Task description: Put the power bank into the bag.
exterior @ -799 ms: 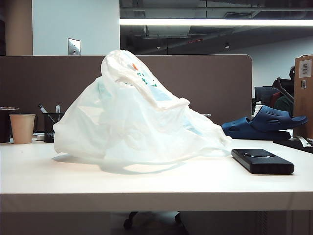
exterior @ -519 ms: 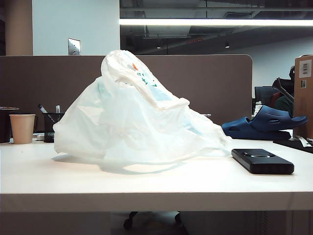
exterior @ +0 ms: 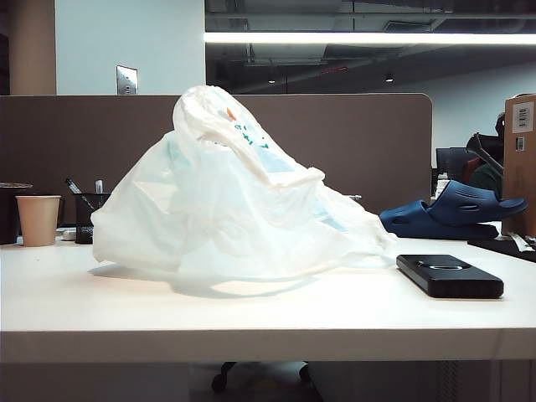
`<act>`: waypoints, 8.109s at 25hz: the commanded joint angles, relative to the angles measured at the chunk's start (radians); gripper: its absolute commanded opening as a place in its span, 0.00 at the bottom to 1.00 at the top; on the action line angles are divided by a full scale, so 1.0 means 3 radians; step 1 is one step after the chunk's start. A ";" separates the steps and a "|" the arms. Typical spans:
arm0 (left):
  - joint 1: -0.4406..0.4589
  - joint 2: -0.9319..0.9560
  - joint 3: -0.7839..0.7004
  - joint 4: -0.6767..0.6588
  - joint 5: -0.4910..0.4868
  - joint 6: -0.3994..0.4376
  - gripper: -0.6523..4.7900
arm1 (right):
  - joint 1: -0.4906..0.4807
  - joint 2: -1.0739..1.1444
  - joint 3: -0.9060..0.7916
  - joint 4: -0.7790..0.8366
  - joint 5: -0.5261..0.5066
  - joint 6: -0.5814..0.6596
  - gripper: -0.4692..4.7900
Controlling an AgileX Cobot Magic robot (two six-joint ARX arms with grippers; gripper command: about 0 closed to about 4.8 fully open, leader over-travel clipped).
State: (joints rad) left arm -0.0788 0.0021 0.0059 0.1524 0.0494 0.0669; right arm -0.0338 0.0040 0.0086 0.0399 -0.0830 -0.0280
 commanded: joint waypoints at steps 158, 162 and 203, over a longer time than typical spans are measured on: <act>0.0000 0.2495 0.2550 -0.1250 0.2003 0.0563 0.11 | 0.1008 0.6355 0.4421 -0.2477 0.0366 0.1255 0.97; 0.0000 0.2495 0.2550 -0.1250 0.2004 0.0563 0.11 | 0.1010 0.6355 0.4421 -0.2523 0.0356 0.1254 0.76; -0.0134 0.3285 0.2853 -0.0258 0.2380 0.0877 0.86 | 0.1006 0.5954 0.4705 -0.2684 0.0340 0.1200 0.37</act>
State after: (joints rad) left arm -0.1196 0.9710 0.8333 0.0700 0.7601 0.3191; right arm 0.2665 1.8004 1.4010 -0.7712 0.0223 0.3347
